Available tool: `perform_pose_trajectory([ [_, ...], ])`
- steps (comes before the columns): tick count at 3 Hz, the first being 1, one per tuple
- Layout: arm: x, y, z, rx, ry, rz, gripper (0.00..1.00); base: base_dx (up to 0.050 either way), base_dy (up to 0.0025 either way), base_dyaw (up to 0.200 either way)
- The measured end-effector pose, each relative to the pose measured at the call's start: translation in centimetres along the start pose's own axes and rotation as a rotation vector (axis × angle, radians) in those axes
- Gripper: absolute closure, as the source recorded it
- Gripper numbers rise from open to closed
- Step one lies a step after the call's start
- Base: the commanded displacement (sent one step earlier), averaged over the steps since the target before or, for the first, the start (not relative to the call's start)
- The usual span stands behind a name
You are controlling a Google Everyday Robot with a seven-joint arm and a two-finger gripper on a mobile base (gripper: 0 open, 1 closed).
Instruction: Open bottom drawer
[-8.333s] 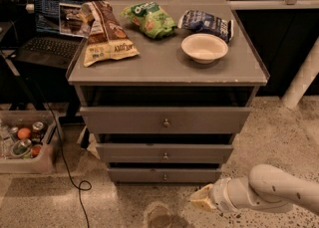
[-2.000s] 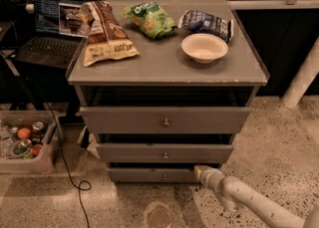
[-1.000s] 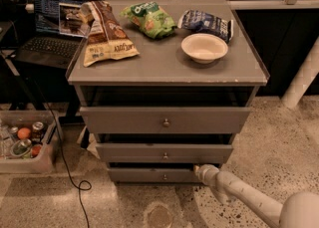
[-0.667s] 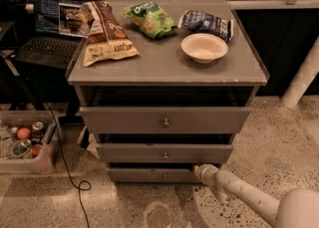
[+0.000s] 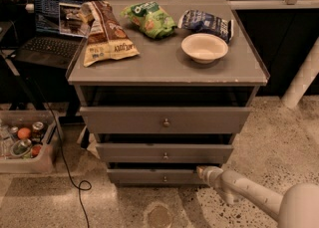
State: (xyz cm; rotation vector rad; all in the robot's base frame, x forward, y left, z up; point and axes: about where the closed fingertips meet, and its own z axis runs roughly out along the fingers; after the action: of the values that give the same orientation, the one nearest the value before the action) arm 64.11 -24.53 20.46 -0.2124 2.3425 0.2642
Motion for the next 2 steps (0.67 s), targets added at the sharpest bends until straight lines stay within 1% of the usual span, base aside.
perform_pose_trajectory([
  [1,1.38,-1.14,-3.66,-0.046,0.074,-0.008,1.00,0.000,0.00000,0.000],
  [2,1.39,-1.14,-3.66,-0.046,0.074,-0.009,1.00,0.000,0.00000,0.000],
])
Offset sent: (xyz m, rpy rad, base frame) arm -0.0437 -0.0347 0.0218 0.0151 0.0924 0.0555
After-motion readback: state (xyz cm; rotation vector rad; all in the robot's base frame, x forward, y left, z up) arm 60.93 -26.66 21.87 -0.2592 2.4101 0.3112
